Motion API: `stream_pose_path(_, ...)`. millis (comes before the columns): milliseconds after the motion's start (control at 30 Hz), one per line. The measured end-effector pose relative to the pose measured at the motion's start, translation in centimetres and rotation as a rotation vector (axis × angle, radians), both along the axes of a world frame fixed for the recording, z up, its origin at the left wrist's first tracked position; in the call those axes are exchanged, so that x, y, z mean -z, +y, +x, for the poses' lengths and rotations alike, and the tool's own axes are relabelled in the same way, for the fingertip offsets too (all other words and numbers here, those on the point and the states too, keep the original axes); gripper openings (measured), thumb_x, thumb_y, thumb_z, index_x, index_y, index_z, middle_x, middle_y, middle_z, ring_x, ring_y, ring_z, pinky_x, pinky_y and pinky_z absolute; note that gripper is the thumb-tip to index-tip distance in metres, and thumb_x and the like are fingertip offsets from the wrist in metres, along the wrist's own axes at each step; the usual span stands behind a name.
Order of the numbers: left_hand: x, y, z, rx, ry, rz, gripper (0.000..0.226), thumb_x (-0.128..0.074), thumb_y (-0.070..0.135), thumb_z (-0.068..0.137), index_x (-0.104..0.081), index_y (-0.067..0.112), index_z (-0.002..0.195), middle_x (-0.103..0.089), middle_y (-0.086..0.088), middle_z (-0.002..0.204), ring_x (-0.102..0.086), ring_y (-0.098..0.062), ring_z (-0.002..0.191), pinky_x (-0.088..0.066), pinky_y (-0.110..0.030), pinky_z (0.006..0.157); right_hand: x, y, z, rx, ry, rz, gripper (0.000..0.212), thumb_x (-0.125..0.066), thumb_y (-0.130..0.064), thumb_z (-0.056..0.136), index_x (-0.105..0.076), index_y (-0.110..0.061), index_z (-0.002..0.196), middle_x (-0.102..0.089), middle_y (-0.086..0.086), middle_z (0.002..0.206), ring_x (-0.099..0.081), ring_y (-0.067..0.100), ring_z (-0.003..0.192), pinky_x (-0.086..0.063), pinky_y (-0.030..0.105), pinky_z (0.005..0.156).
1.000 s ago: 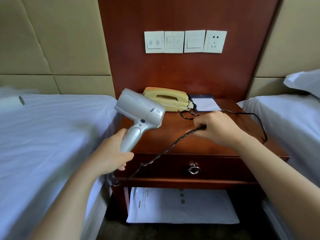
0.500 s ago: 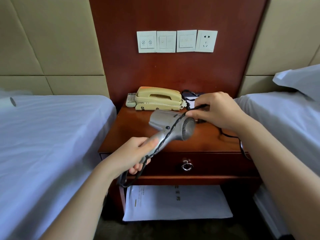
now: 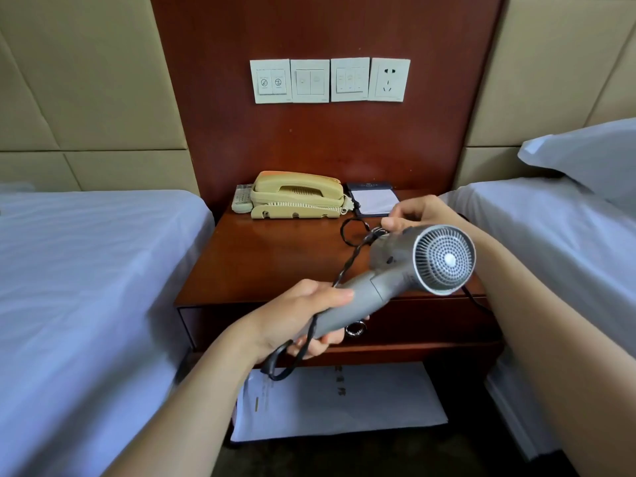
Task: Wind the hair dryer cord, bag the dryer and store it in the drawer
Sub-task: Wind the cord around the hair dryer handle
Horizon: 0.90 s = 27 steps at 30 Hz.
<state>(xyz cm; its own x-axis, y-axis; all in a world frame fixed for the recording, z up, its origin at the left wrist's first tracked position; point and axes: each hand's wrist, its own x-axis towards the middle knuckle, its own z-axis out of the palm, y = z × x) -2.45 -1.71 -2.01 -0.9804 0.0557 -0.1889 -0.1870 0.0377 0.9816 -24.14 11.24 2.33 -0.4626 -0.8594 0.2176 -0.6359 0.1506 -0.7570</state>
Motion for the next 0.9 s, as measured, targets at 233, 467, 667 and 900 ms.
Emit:
stream_pose_path(233,0.0,-0.3,-0.7,0.031,0.118,0.239,0.042,-0.054,0.047,0.074,-0.072,0.013,0.091,-0.044,-0.001,0.050,-0.031,-0.006,0.030,-0.015,-0.014,0.036,2.7,0.7,0.3,0.214,-0.033,0.033,0.042,-0.047,0.009,0.091,-0.040,-0.021,0.062,-0.042,-0.002,0.061,-0.048,-0.001,0.041,-0.050,0.011,0.060)
stream_pose_path(467,-0.6,-2.5,-1.9,-0.390,0.282,0.353,0.031,-0.051,0.030,0.080,-0.057,0.002,0.092,-0.042,-0.001,0.049,-0.028,-0.004,0.028,-0.021,-0.009,0.032,3.1,-0.8,1.1,0.102,0.084,0.111,0.044,-0.040,-0.028,0.099,-0.052,-0.010,0.061,-0.045,-0.006,0.045,-0.035,0.004,0.038,-0.031,0.018,0.048)
stream_pose_path(667,-0.9,-4.4,-2.6,-0.732,0.261,0.145,0.019,-0.058,0.023,0.091,-0.058,0.005,0.095,-0.045,-0.001,0.057,-0.031,-0.006,0.032,-0.023,-0.014,0.034,0.7,-1.5,4.2,-0.134,0.119,0.368,0.038,-0.046,-0.031,0.096,-0.059,-0.008,0.068,-0.056,-0.003,0.044,-0.046,0.006,0.040,-0.040,0.011,0.048)
stream_pose_path(900,-1.1,-4.9,-3.1,-0.866,0.382,-0.020,0.010,-0.063,0.019,0.088,-0.060,0.020,0.098,-0.045,-0.004,0.063,-0.035,-0.004,0.035,-0.028,-0.016,0.033,-0.9,-1.0,5.2,-0.278,0.096,0.586,0.027,-0.053,-0.027,0.094,-0.063,-0.011,0.075,-0.063,-0.005,0.051,-0.054,0.009,0.050,-0.045,0.014,0.059)
